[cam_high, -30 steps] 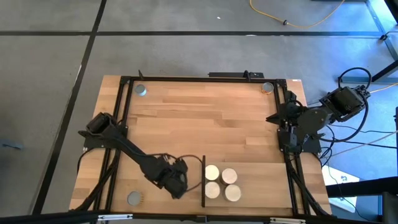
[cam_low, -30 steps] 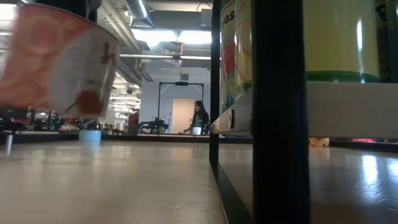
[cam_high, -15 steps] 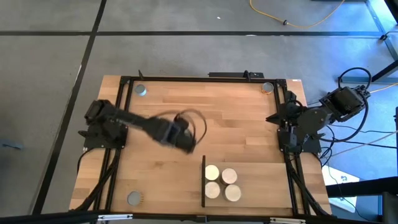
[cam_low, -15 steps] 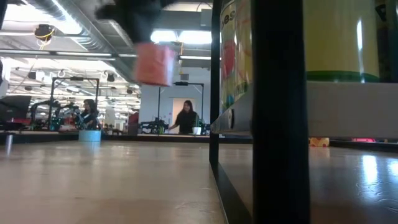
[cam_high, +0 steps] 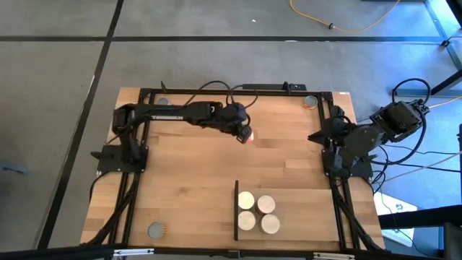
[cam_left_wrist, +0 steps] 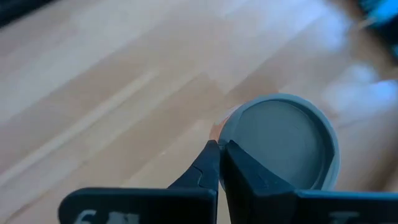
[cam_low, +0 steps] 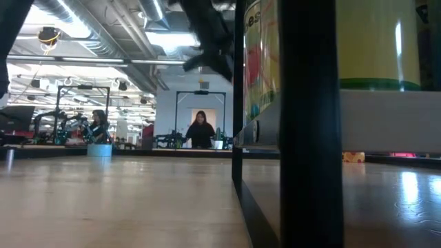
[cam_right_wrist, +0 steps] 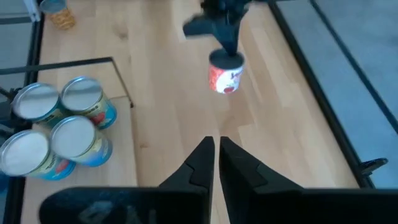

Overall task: Pick and place cans onto a shelf
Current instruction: Put the canned diced tomatoes on the shelf

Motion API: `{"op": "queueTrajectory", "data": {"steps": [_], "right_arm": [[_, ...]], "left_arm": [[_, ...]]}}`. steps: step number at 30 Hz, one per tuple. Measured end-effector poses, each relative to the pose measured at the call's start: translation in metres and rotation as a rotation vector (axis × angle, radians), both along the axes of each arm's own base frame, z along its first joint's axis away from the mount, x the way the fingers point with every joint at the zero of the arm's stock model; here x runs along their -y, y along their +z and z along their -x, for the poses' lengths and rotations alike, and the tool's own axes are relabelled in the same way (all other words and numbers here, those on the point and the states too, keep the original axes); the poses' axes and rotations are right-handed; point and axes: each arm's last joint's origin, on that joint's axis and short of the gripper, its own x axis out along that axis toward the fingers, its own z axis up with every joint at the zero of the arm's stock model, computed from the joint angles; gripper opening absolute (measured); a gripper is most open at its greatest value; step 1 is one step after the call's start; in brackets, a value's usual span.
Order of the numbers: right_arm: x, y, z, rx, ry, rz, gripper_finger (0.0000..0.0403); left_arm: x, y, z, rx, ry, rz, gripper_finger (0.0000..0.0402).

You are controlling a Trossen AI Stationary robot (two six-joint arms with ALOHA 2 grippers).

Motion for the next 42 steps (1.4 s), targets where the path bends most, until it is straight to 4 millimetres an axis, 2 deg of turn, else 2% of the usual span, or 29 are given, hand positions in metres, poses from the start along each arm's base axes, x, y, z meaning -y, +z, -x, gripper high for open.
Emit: {"op": "queueTrajectory", "data": {"steps": [4, 11, 17, 23, 28, 32, 42], "right_arm": [[0.001, 0.001, 0.0, 0.017, -0.025, 0.022, 0.0028], [0.001, 0.001, 0.0, 0.017, -0.026, 0.021, 0.0028], [0.001, 0.001, 0.0, 0.017, -0.026, 0.02, 0.0028], [0.001, 0.001, 0.0, 0.022, -0.026, 0.016, 0.0028], [0.001, 0.001, -0.001, 0.023, -0.026, 0.015, 0.0028], [0.001, 0.001, -0.001, 0.022, -0.025, 0.014, 0.0028], [-0.001, 0.004, -0.004, 0.068, -0.037, -0.013, 0.0028]], "left_arm": [[-0.011, -0.028, -0.011, -0.061, -0.009, 0.045, 0.0], [-0.008, -0.064, -0.024, -0.145, -0.044, 0.066, 0.0], [-0.008, -0.082, -0.031, -0.167, -0.055, 0.085, 0.0001], [-0.008, -0.097, -0.035, -0.199, -0.081, 0.102, 0.002], [-0.006, -0.099, -0.037, -0.188, -0.113, 0.136, 0.0032], [-0.005, -0.093, -0.036, -0.17, -0.119, 0.138, 0.0037], [-0.002, -0.049, -0.025, -0.089, -0.177, 0.033, 0.0038]]}}
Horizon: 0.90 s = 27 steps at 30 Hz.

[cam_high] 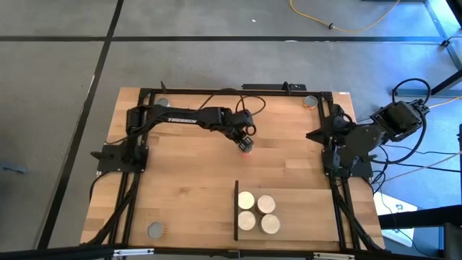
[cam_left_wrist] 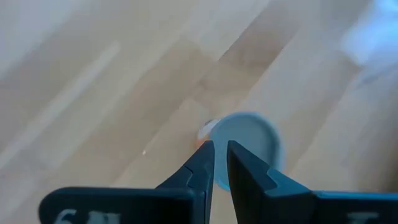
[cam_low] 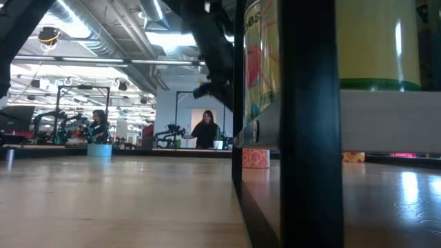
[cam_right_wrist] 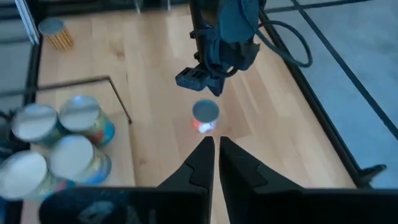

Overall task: Pick and place cans onto a shelf
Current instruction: Put the canned diced tomatoes on the shelf

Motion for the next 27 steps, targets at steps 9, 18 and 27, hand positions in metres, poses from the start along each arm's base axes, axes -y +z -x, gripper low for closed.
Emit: {"op": "queueTrajectory", "data": {"steps": [9, 18, 27], "right_arm": [[0.006, -0.01, -0.04, -0.012, -0.208, -0.073, 0.0025], [0.037, -0.039, -0.098, -0.184, -0.359, -0.178, 0.0013], [0.08, -0.066, -0.143, -0.309, -0.311, -0.2, 0.0039]], "left_arm": [[0.026, 0.092, 0.043, 0.153, -0.218, -0.142, 0.0038], [0.037, 0.155, 0.097, 0.289, -0.252, -0.213, 0.0036], [0.039, 0.182, 0.132, 0.34, -0.171, -0.257, 0.0039]]}}
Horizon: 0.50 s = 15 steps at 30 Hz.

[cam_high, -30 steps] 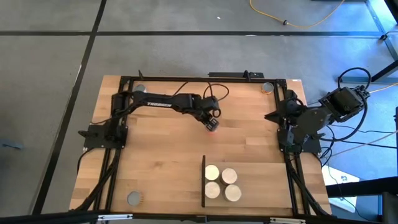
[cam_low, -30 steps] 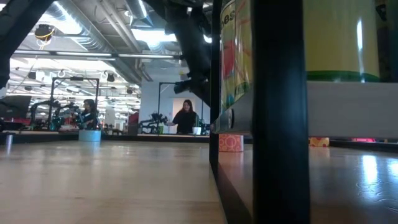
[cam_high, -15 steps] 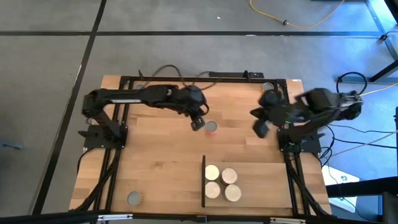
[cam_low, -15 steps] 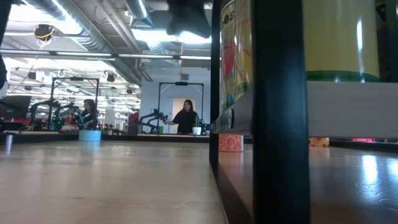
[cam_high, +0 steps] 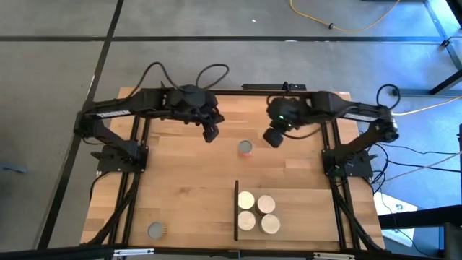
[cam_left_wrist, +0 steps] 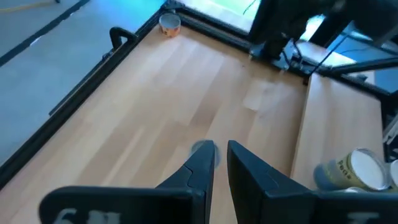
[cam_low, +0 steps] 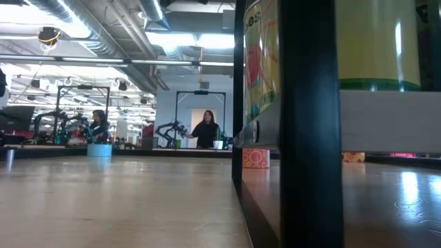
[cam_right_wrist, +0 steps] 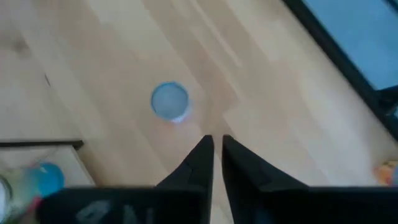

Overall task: Pick and place cans onto a shelf
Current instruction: Put the canned diced tomatoes on the shelf

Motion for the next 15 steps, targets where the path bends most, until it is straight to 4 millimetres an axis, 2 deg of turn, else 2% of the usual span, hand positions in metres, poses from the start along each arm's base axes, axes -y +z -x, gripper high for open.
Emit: {"op": "queueTrajectory", "data": {"steps": [6, 15], "right_arm": [[0.022, -0.026, -0.033, -0.016, 0.054, -0.185, 0.0074], [0.053, -0.078, -0.067, -0.154, -0.128, -0.266, 0.0083]], "left_arm": [[0.002, 0.01, 0.016, 0.019, 0.002, 0.0, 0.0039], [0.003, 0.015, 0.026, 0.025, 0.001, -0.001, 0.0039]]}}
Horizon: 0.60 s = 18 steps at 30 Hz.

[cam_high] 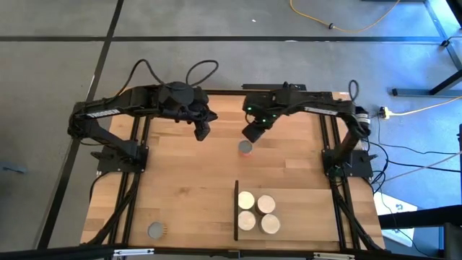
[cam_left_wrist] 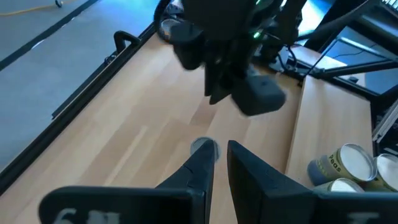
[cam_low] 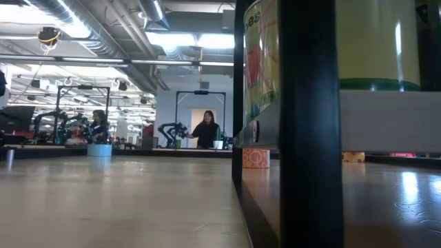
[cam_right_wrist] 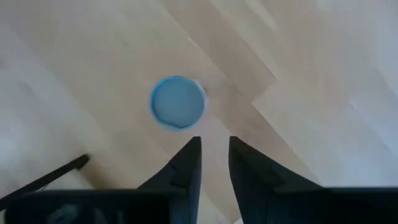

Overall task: Pick and place cans onto a shelf
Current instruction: Put the canned diced tomatoes on the shelf

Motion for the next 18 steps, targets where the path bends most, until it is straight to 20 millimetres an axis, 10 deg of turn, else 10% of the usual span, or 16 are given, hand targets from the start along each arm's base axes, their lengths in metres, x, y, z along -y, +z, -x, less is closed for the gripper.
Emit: {"op": "queueTrajectory", "data": {"steps": [18], "right_arm": [[0.012, -0.081, -0.039, -0.187, 0.18, -0.045, 0.0083]], "left_arm": [[0.0, 0.001, 0.001, 0.003, 0.0, 0.0, 0.0039]]}}
